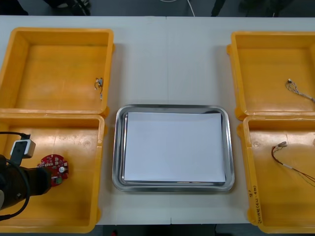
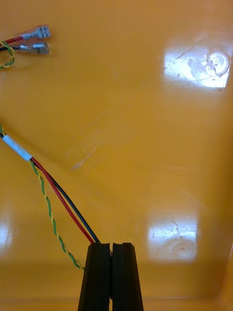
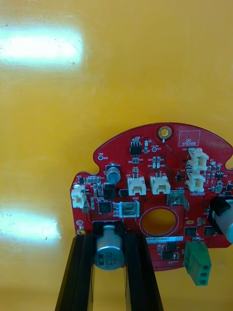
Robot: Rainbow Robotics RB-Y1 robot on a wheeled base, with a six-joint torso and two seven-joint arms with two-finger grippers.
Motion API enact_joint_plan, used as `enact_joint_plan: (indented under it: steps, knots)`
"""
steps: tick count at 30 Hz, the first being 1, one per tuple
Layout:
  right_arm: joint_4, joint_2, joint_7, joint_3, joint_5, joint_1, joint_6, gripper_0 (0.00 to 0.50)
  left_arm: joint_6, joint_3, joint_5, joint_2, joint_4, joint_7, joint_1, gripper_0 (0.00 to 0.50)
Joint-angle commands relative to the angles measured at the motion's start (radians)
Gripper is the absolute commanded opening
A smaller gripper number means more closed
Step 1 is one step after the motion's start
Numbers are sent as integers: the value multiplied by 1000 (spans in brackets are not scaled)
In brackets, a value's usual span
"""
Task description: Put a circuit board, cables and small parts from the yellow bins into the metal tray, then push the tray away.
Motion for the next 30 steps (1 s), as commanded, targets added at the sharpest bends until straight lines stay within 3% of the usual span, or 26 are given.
enact_joint_plan:
  steps: [1, 6, 11, 14, 16, 18, 19, 21, 22, 23, 24, 25, 26, 30]
  knots:
    - [-30, -36, 49, -33, 5, 30, -10, 0, -10, 28, 8, 45, -16, -106, 25, 0]
    - [-28, -38, 49, -33, 0, 31, -10, 18, -10, 27, 19, 44, 6, -106, 9, 0]
    - [-28, -36, 48, -33, -1, 31, -10, 120, -9, 21, 27, 44, 30, -107, -6, 0]
    - [-28, -36, 48, -33, -1, 30, -10, 231, -10, 19, 27, 44, 35, -104, -14, 0]
    - [-28, -36, 43, -33, -1, 27, -10, 421, -9, 19, 27, 44, 36, -103, -15, 0]
    - [-28, -36, 43, -33, -3, 27, -10, 500, -10, 19, 27, 44, 36, -103, -17, 0]
    - [-30, -38, 43, -33, -3, 25, -10, 500, -9, 19, 28, 44, 36, -103, -18, 1]
    - [-28, -36, 45, -33, -3, 22, -10, 500, -9, 19, 28, 44, 36, -100, -21, 79]
    - [-28, -38, 43, -33, -4, 20, -10, 500, -9, 19, 30, 44, 36, -100, -23, 175]
    - [-28, -36, 43, -33, -6, 16, -10, 500, -9, 19, 30, 44, 36, -95, -25, 329]
    - [-28, -38, 43, -33, -6, 14, -10, 500, -9, 19, 30, 44, 36, -94, -26, 382]
    - [-28, -38, 43, -38, -7, 11, -10, 500, -7, 19, 30, 44, 36, -92, -28, 470]
    - [-28, -38, 43, -41, -12, 7, -8, 500, -7, 19, 30, 44, 36, -88, -31, 500]
    - [-28, -38, 49, -58, -24, -29, 40, 500, 34, 21, 30, 44, 35, -80, -55, 500]
